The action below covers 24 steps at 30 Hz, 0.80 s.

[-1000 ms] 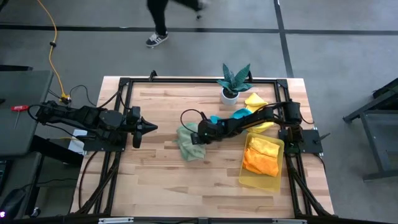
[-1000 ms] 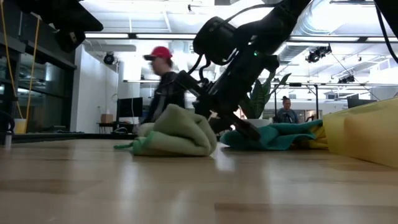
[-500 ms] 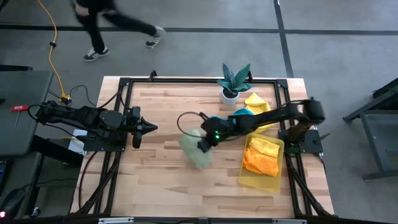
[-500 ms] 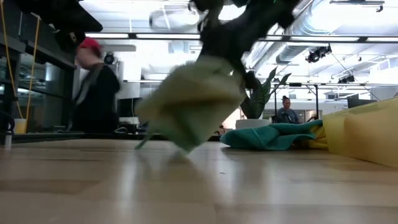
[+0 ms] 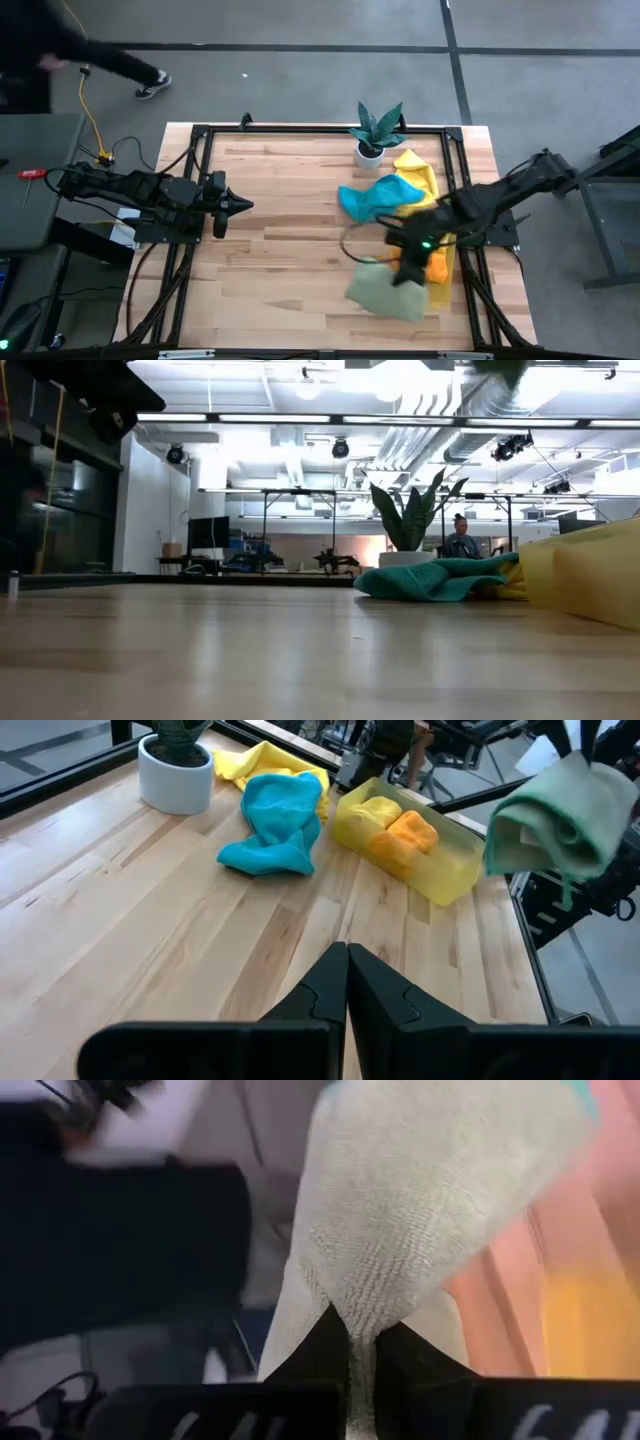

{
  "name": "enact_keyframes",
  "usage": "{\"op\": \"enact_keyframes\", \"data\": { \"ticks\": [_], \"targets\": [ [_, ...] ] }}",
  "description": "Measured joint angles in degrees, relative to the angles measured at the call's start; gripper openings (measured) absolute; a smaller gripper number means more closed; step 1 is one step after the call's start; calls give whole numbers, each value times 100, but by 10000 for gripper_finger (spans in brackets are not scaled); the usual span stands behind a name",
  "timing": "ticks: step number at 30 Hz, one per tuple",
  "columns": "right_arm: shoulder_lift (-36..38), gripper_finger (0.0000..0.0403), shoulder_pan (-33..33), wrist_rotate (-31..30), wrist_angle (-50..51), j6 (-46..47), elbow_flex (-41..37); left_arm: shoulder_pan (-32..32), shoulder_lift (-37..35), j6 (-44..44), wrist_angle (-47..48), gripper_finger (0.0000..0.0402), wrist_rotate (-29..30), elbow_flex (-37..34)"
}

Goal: Fold microfiber towels
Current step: Put the light green microfiber cloth into the yellow bin

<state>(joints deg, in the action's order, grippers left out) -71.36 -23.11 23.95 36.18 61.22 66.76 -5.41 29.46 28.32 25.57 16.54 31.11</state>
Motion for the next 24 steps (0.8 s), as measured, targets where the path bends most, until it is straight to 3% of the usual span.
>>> {"op": "enact_keyframes", "data": {
  "ticks": [6,13,20,24],
  "targets": [
    [331,0,-714,-191,2120,492,-6,0,1,2,-3,0,17,0],
    [745,0,-571,-951,3394,478,-32,1,1,168,-5,0,17,0],
    [1643,0,-256,-426,1849,774,-1450,2,2,228,-7,0,17,0],
    [1850,0,-199,-399,1097,473,-1970,2,-1,256,-7,0,39,0]
  ]
}}
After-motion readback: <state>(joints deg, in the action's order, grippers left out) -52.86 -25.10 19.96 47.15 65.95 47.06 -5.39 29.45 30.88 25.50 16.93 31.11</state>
